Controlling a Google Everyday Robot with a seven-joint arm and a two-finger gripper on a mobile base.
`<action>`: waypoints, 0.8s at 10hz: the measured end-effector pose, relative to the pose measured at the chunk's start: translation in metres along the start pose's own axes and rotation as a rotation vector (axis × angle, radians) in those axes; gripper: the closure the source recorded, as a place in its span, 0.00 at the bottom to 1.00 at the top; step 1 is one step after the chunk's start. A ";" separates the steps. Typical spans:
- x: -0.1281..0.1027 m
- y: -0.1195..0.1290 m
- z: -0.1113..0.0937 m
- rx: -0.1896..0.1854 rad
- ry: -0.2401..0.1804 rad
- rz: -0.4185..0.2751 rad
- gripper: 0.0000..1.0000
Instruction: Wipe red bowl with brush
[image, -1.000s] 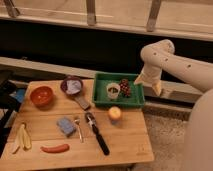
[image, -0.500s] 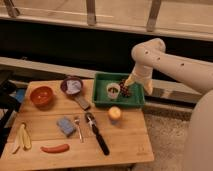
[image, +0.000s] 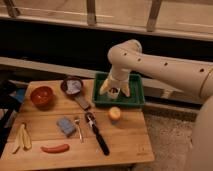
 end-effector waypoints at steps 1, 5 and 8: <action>0.014 0.014 -0.004 -0.023 0.016 -0.067 0.20; 0.026 0.026 -0.006 -0.042 0.029 -0.128 0.20; 0.025 0.043 0.005 -0.026 0.030 -0.185 0.20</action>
